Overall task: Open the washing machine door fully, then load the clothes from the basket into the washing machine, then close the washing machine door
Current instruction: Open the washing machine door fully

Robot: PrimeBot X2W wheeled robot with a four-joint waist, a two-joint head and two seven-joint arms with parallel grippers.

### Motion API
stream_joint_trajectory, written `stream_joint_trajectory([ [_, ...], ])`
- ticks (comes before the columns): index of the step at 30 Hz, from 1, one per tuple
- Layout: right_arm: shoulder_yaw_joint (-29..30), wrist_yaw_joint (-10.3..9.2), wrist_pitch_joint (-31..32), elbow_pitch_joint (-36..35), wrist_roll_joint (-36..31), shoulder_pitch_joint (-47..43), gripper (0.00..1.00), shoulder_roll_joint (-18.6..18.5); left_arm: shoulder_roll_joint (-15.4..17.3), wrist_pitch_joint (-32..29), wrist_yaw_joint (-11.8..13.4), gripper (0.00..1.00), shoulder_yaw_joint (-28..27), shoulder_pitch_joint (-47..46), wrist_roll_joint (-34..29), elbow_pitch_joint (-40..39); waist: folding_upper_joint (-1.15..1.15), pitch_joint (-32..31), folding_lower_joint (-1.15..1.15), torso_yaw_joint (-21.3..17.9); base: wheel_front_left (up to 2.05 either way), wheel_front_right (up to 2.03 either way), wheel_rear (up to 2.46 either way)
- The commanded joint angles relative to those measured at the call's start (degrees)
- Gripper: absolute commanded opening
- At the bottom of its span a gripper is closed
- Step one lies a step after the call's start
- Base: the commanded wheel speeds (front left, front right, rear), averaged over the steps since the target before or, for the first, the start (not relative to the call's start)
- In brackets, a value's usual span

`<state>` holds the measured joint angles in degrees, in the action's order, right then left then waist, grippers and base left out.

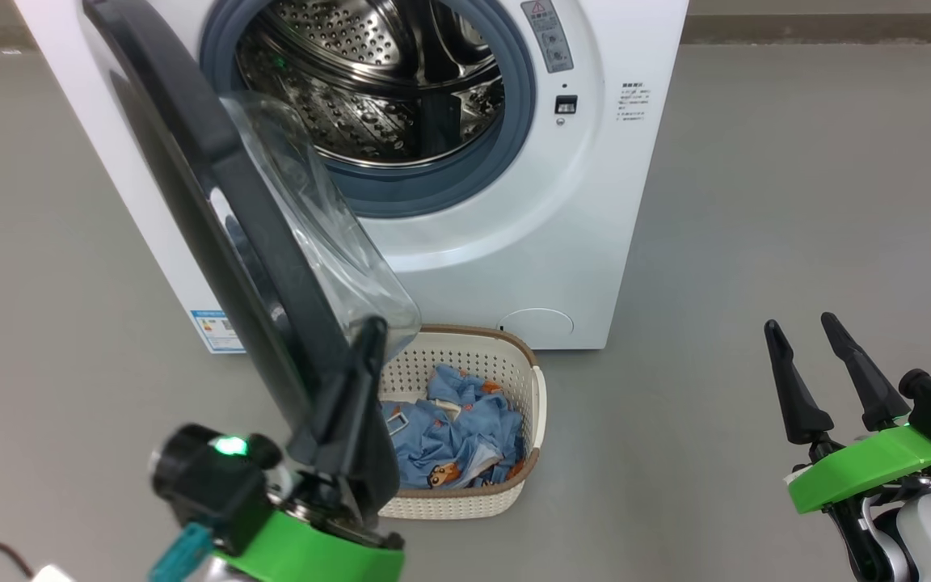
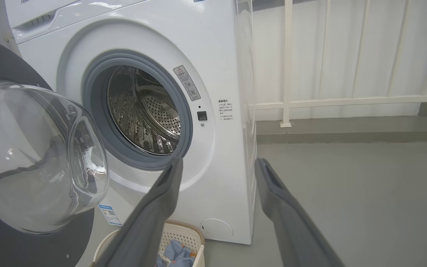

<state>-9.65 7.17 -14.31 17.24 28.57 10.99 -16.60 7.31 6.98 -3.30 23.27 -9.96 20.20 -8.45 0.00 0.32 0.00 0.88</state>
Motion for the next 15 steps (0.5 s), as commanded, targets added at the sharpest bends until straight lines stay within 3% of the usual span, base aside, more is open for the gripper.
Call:
stream_joint_trajectory([
  [1, -1.10, 0.32, -0.69, -1.42, 0.00, 0.67, 1.00, -0.84, 0.11, -0.14, -0.42, 0.00, -1.41, -0.84, 0.71, -0.58, 0.00, 0.26, 0.00, -0.20, 0.00, 0.00, 0.00],
  [9, -1.57, 0.32, -0.69, -1.30, 0.10, 1.06, 1.00, -0.60, -1.22, -0.62, -1.99, 0.00, 2.17, -1.05, 3.33, 8.13, 0.00, 1.41, 0.00, -1.63, 0.00, 0.00, 0.00],
  [15, -1.75, 0.32, -0.69, -1.14, 0.23, 1.35, 1.00, -0.30, -1.88, 0.14, -2.13, 0.00, 1.61, -2.22, 5.45, 14.66, 0.00, 2.12, 0.00, -2.61, 0.00, 0.00, 0.00],
])
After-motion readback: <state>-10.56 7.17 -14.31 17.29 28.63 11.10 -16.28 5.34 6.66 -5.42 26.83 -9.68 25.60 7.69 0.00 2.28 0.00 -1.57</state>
